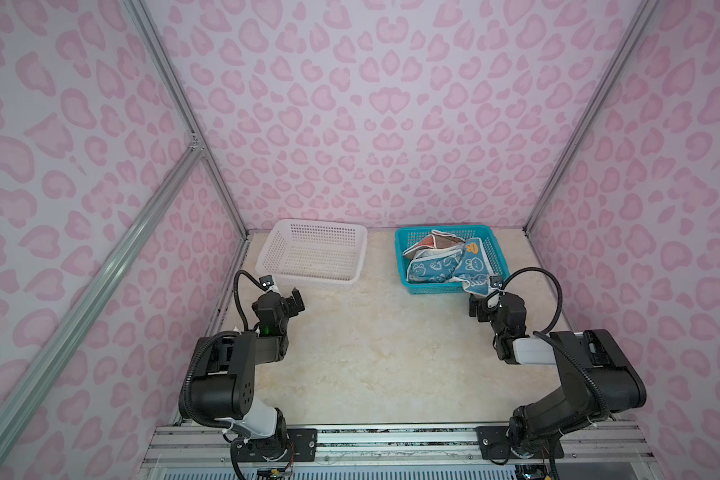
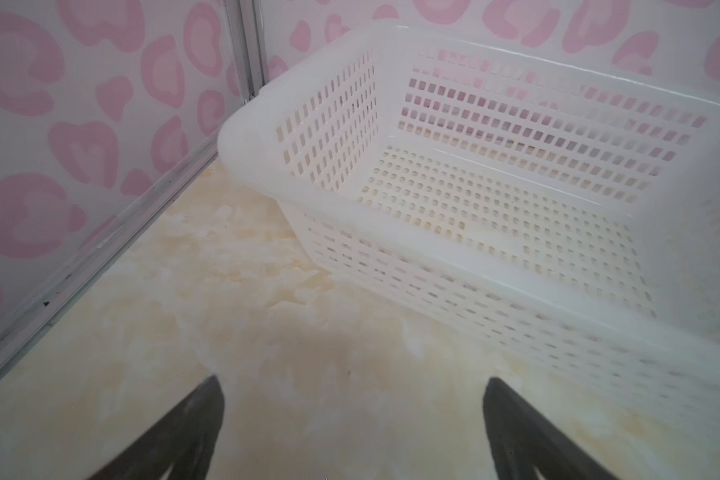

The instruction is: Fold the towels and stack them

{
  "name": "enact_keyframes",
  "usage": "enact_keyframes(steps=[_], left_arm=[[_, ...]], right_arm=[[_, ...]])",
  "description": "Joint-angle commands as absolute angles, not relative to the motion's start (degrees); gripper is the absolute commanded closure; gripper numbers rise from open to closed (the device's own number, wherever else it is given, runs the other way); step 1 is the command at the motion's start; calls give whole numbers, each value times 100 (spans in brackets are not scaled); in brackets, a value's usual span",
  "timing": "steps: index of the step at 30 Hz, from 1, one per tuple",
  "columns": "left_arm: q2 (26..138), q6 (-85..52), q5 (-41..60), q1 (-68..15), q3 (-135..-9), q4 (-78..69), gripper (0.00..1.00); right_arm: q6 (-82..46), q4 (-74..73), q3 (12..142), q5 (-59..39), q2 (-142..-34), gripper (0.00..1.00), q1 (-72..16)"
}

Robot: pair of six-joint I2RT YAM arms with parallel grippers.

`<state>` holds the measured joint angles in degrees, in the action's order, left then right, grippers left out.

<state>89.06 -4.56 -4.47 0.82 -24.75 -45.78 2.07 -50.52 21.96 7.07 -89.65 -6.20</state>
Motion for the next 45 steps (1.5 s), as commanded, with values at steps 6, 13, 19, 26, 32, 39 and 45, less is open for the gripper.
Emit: enact_keyframes(steps=[6, 13, 19, 26, 32, 39, 45], left_arm=[[8913, -378, -86, 124, -2500, -4641, 1], [8920, -378, -84, 138, -2492, -4641, 2], [8917, -377, -80, 132, -2496, -4632, 2], [8920, -378, -71, 132, -2496, -4632, 1], [8916, -387, -62, 139, -2505, -4630, 2], [8917, -395, -32, 155, -2505, -4623, 2], [8883, -384, -13, 161, -2465, -4660, 3]], right_arm=[[202, -5265, 2201, 780, -8991, 0, -623], [202, -5264, 2200, 778, -8991, 0, -623], [202, -5263, 2206, 778, -8988, 0, -624], [207, -5259, 2208, 781, -8990, 0, -624], [202, -5265, 2206, 781, -8987, 0, -624], [203, -5259, 2209, 776, -8991, 0, -624], [207, -5289, 2186, 759, -8983, 0, -615]])
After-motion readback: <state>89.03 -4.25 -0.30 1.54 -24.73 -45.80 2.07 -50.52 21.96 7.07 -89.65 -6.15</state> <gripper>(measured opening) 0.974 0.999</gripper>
